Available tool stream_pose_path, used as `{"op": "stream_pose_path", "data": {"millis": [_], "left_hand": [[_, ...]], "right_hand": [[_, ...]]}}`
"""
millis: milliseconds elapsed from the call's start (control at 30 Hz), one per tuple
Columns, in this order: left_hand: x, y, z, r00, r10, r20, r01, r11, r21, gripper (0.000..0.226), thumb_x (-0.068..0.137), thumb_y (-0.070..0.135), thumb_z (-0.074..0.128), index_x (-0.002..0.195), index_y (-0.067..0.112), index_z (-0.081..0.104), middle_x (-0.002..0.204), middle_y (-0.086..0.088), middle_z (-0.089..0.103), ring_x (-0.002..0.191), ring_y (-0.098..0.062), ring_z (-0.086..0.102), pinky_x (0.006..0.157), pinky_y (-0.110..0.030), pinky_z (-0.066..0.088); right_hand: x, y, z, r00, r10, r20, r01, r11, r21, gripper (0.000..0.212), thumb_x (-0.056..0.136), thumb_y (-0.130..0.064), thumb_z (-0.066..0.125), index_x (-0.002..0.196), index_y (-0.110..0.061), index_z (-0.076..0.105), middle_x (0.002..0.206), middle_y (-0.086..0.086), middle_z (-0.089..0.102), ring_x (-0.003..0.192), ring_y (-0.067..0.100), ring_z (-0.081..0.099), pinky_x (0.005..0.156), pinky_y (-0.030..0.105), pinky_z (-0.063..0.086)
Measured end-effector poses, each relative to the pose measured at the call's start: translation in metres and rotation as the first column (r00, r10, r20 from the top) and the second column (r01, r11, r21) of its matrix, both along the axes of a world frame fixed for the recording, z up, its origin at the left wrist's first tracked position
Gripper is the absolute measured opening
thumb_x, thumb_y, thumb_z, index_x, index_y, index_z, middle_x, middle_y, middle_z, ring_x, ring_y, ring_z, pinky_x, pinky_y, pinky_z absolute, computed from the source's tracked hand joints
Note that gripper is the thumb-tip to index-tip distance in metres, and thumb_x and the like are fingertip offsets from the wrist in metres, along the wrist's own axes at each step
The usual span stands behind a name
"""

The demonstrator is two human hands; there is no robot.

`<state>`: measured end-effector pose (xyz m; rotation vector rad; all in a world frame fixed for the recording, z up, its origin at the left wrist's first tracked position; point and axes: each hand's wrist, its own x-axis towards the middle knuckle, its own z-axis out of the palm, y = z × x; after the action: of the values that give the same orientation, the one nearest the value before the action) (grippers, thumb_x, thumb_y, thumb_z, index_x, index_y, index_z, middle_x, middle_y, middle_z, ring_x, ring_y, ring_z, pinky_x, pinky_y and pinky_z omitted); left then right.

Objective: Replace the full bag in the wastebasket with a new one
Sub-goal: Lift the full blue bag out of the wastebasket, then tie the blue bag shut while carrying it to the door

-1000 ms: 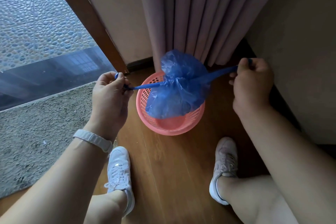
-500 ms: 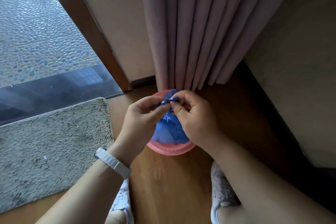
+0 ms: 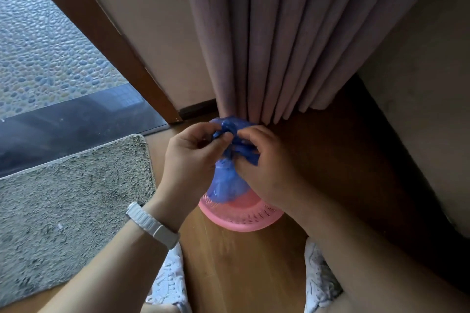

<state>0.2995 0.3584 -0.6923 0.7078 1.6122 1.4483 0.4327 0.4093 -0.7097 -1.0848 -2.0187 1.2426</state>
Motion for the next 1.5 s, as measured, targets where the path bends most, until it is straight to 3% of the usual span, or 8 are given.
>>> {"op": "stream_pose_path", "data": {"millis": [233,333,467,667,800,933,1067,1500], "left_hand": [[0.005,0.009,0.033,0.987,0.012,0.163,-0.018,0.999,0.035,0.007,0.075,0.006,0.068,0.080,0.008,0.072,0.071,-0.012,0.069,0.069,-0.023,0.064,0.066,-0.029,0.053],[0.007,0.004,0.062,0.983,0.029,0.181,-0.027,1.000,-0.014,0.009,0.071,0.009,0.073,0.078,0.014,0.075,0.074,-0.009,0.070,0.074,-0.024,0.064,0.073,-0.035,0.053],[-0.002,0.008,0.122,0.993,0.010,0.120,-0.002,0.998,-0.070,0.012,0.070,0.015,0.076,0.080,0.011,0.073,0.074,-0.012,0.070,0.072,-0.025,0.064,0.072,-0.037,0.054],[-0.021,0.004,0.259,0.994,0.106,0.012,-0.105,0.993,-0.056,0.021,0.077,0.000,0.074,0.071,0.020,0.075,0.065,0.000,0.069,0.061,-0.013,0.060,0.056,-0.023,0.050],[-0.025,-0.006,0.356,0.974,0.225,-0.035,-0.226,0.974,-0.029,0.024,0.077,-0.010,0.071,0.074,0.014,0.075,0.069,-0.005,0.071,0.063,-0.011,0.059,0.062,-0.022,0.049],[-0.031,-0.028,0.440,0.951,0.243,-0.192,-0.240,0.970,0.040,0.034,0.075,-0.008,0.074,0.068,0.026,0.074,0.065,0.006,0.068,0.061,-0.004,0.059,0.062,-0.018,0.048],[-0.051,-0.054,0.502,0.880,0.269,-0.393,-0.235,0.963,0.133,0.017,0.073,0.012,0.075,0.078,0.029,0.073,0.073,0.003,0.066,0.066,-0.009,0.058,0.066,-0.023,0.047],[-0.205,-0.175,0.588,0.915,0.369,-0.160,-0.313,0.903,0.295,0.023,0.083,0.004,0.065,0.077,0.026,0.067,0.070,0.012,0.069,0.067,-0.001,0.060,0.069,-0.018,0.047]], "right_hand": [[-0.006,-0.005,0.011,0.995,0.073,0.064,-0.082,0.984,0.155,0.042,0.082,-0.041,0.064,0.111,-0.011,0.056,0.107,0.000,0.060,0.103,0.011,0.054,0.092,0.029,0.045],[-0.007,-0.011,0.023,0.996,0.026,0.081,-0.040,0.985,0.168,0.041,0.082,-0.029,0.068,0.115,-0.007,0.059,0.114,0.004,0.061,0.110,0.014,0.054,0.098,0.034,0.045],[-0.010,-0.006,0.069,0.994,0.015,0.112,-0.031,0.989,0.143,0.034,0.077,-0.013,0.073,0.109,-0.011,0.060,0.109,0.005,0.063,0.102,0.016,0.057,0.092,0.035,0.048],[-0.019,0.018,0.200,0.983,0.121,0.137,-0.152,0.956,0.251,0.029,0.066,-0.004,0.072,0.093,-0.009,0.062,0.095,0.005,0.064,0.090,0.011,0.052,0.085,0.016,0.038],[-0.027,0.026,0.292,0.959,0.224,0.172,-0.263,0.929,0.260,0.020,0.072,-0.014,0.067,0.090,-0.017,0.059,0.090,-0.004,0.060,0.082,0.014,0.055,0.076,0.034,0.050],[-0.034,0.028,0.379,0.914,0.329,0.239,-0.392,0.869,0.302,0.023,0.073,-0.021,0.068,0.095,-0.021,0.060,0.095,-0.007,0.060,0.089,0.013,0.056,0.081,0.034,0.050],[-0.061,0.021,0.448,0.893,0.372,0.254,-0.445,0.821,0.358,0.027,0.070,-0.029,0.060,0.096,-0.021,0.060,0.094,-0.004,0.059,0.087,0.018,0.056,0.078,0.037,0.050],[-0.231,-0.093,0.556,0.867,0.389,0.312,-0.498,0.713,0.494,0.026,0.068,-0.036,0.060,0.090,-0.023,0.062,0.084,-0.006,0.059,0.075,0.021,0.060,0.058,0.032,0.049]]}}
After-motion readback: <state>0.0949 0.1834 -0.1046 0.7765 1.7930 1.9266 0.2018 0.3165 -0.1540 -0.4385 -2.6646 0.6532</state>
